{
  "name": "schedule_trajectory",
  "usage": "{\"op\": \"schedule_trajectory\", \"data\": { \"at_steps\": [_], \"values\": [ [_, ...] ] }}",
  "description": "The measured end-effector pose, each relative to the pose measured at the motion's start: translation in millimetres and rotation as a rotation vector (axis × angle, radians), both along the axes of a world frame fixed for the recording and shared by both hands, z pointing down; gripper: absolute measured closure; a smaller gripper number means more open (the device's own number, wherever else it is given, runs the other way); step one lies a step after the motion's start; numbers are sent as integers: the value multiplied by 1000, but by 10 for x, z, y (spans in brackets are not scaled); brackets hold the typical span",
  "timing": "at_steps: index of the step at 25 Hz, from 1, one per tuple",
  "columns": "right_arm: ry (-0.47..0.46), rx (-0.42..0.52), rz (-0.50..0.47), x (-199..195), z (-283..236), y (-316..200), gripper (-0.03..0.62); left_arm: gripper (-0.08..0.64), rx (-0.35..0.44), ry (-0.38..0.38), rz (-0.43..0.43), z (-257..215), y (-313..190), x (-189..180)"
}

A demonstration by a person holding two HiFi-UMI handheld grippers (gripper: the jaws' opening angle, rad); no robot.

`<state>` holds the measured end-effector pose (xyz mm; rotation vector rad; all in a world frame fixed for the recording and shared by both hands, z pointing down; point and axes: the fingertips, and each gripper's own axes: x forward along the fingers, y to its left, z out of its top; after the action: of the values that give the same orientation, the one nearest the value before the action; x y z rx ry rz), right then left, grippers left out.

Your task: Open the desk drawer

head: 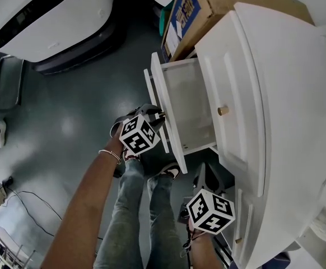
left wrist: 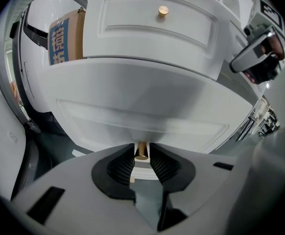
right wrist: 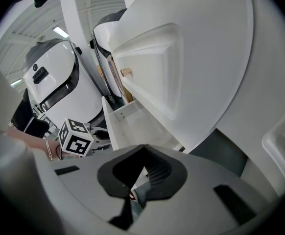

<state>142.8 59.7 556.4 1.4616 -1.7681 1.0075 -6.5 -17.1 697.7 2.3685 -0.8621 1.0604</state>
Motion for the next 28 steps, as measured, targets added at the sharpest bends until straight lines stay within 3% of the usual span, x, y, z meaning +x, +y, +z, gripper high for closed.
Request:
{"op": "schedule_trajectory", "data": {
  "at_steps": [6,12,28],
  "values": [
    [-12,10,-10,-19,-108,-29,586,445,-13,-24,15,-98,74,-47],
    [-27,34,-3,-43,-356,-64,586,443,12,-14,-33,-445,152,-165],
    [-35,143,42,70,-1431,-153,586,443,76,29,-77,-1881,206,-121]
  ]
}}
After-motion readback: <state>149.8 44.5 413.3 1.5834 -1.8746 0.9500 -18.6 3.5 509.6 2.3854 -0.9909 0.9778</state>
